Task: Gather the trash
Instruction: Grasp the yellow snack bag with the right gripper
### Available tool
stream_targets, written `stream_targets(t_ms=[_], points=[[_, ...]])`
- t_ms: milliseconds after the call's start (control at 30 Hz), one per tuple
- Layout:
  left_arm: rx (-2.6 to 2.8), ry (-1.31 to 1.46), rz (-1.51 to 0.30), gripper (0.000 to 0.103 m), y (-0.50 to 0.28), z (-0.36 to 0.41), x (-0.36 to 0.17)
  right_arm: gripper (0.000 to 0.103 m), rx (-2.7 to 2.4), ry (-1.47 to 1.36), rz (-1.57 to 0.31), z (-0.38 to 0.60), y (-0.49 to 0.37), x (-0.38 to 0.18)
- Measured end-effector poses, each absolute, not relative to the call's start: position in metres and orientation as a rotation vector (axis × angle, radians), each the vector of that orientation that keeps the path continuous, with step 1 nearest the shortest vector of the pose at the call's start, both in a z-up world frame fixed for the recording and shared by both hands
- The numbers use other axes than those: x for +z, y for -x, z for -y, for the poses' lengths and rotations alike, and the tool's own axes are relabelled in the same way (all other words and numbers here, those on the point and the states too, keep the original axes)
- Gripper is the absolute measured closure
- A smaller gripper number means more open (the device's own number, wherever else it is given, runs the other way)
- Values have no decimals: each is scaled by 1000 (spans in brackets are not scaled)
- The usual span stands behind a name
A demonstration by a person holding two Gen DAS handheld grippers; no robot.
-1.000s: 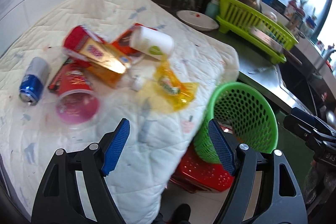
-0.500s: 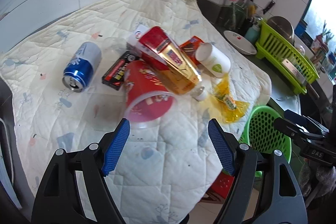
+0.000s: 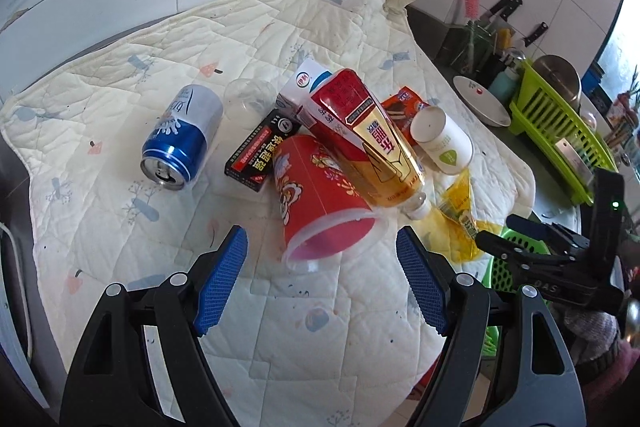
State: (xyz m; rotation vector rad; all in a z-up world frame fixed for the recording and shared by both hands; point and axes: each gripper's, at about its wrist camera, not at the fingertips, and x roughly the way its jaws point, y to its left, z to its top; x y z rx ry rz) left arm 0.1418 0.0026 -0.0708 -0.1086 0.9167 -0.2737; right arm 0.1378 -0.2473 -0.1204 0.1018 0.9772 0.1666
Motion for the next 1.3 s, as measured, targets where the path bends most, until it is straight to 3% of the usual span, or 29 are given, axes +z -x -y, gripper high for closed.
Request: stream_targets(t_ms=[267,567,633,967,1033,1300], points=[[-283,121,-935,27,-162,4,-72,26,161,-64,-1034,246,-166,-144],[-272,157,-1036,27,-200,12,-89,38,125,-73,-1072,252,-180,-160],[-272,169,-1062,27,-207,12,-95,46,113,-80,-1081,254,-182,-163],[-248,166,-1153,27,-235,16,-124,56,103,-109,-1056,254,-178,-159],[-254,178,-1164,26,-237,15,-127,65,105,-125,-1057,256,-178,-159],[-283,200,-1177,27,-243,16,-133,69,99,-158,-1035,256,-171,-150]])
